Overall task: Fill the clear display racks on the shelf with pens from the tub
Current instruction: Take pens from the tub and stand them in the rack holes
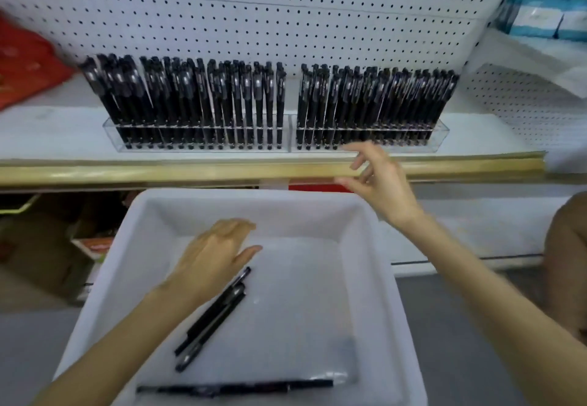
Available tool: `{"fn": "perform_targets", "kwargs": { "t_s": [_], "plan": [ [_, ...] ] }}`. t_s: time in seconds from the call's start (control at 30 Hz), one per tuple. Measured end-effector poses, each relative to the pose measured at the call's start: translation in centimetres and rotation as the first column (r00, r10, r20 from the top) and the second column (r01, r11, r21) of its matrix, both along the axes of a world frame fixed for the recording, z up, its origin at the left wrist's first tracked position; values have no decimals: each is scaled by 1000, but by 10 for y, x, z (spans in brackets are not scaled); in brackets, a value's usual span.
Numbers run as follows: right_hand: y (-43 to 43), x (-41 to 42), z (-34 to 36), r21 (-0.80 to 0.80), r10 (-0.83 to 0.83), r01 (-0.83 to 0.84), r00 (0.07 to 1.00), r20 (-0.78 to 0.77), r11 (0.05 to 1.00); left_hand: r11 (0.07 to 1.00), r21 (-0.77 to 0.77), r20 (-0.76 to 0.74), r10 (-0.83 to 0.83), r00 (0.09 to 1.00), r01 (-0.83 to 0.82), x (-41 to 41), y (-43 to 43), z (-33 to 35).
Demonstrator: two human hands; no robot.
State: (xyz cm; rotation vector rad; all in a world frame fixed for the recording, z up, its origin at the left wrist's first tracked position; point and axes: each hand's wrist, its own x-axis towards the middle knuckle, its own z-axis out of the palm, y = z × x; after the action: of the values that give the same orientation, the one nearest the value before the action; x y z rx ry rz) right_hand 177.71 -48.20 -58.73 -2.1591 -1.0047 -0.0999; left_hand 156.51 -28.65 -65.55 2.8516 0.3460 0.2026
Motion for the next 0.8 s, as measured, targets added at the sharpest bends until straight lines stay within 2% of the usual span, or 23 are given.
{"fn": "perform_targets", "kwargs": {
  "t_s": [0.1,0.23,0.33,0.43,0.5,0.63,0.8],
  "plan": [
    [2,-44,-43,31,17,-9,964,-265,999,974,-134,-170,158,973,-181,-33,3,-25],
    [8,-97,-94,26,20,-7,829,-558,1000,917,-272,-291,209,934,-290,-65,4,-53],
    [11,-129,-121,-16,36,-66,717,-696,998,846,-391,-349,228,909,-362,-75,6,-68],
    [12,-147,-134,-63,36,-130,647,-762,989,786,-466,-336,268,903,-406,-75,10,-75],
    [9,-152,-138,-138,55,-246,644,-763,959,753,-503,-332,284,899,-424,-73,12,-78],
    [-1,-159,-145,-300,93,-506,613,-784,809,749,-517,-344,262,902,-415,-71,9,-80],
    [-6,-165,-147,-298,60,-586,513,-856,753,759,-532,-378,186,907,-377,-74,-1,-84]
  ]
}}
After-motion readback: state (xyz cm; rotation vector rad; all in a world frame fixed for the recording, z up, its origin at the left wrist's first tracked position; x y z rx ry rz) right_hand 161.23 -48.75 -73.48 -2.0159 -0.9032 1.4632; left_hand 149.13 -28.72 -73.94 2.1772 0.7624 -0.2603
